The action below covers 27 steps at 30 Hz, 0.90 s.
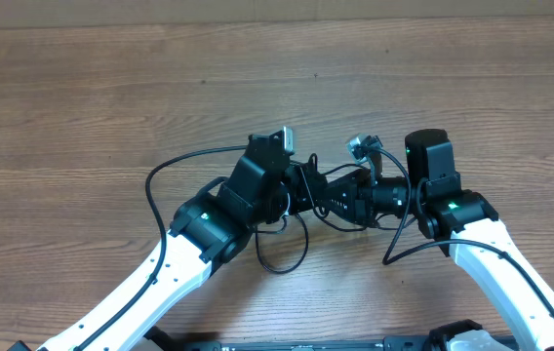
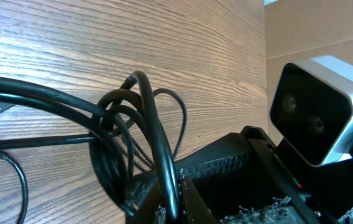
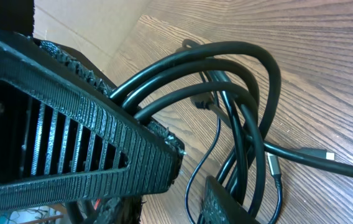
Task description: Untangle cables
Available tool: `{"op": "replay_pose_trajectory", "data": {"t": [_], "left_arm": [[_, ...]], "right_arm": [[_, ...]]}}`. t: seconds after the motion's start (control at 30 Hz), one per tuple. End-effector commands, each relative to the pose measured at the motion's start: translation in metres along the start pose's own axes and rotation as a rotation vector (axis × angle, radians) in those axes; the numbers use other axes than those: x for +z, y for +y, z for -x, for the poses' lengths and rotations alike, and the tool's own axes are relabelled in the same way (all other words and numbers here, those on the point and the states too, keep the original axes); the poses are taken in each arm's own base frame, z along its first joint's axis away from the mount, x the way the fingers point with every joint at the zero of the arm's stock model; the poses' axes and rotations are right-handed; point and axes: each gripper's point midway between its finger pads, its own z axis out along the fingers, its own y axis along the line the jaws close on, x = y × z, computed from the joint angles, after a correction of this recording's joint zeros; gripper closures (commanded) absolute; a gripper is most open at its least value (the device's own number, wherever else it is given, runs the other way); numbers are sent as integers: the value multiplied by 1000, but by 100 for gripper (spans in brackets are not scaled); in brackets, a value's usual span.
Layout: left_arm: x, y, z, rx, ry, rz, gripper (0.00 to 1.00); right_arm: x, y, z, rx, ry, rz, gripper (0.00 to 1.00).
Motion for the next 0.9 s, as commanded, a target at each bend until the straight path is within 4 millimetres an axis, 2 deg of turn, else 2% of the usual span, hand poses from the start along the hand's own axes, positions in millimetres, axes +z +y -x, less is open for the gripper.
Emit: {"op": "replay_pose_trajectory", "data": {"t": [0.0, 0.13, 0.27, 0.5, 0.63, 0.77, 0.87], "left_arm": [[1, -22, -12, 9, 52, -71, 95], [1, -23, -13, 10, 61, -75, 96], [0, -24, -22, 17, 106, -90, 96], [0, -24, -23, 14, 114, -88, 96], [-1, -32, -27, 21, 141, -129, 96], [-2, -34, -29, 22, 152, -139, 95], [-2, -35, -31, 22, 163, -145, 96]], "right_arm": [[-2, 8, 8, -37, -17, 1, 68], [-2, 1, 8, -34, -20, -40, 61], [-4, -20, 11, -34, -35, -162, 52], [-7, -31, 13, -36, -44, -226, 46], [-7, -34, 13, -59, -43, -244, 48], [-8, -35, 14, -63, -45, -252, 57], [-10, -43, 15, -62, -50, -300, 62]]}}
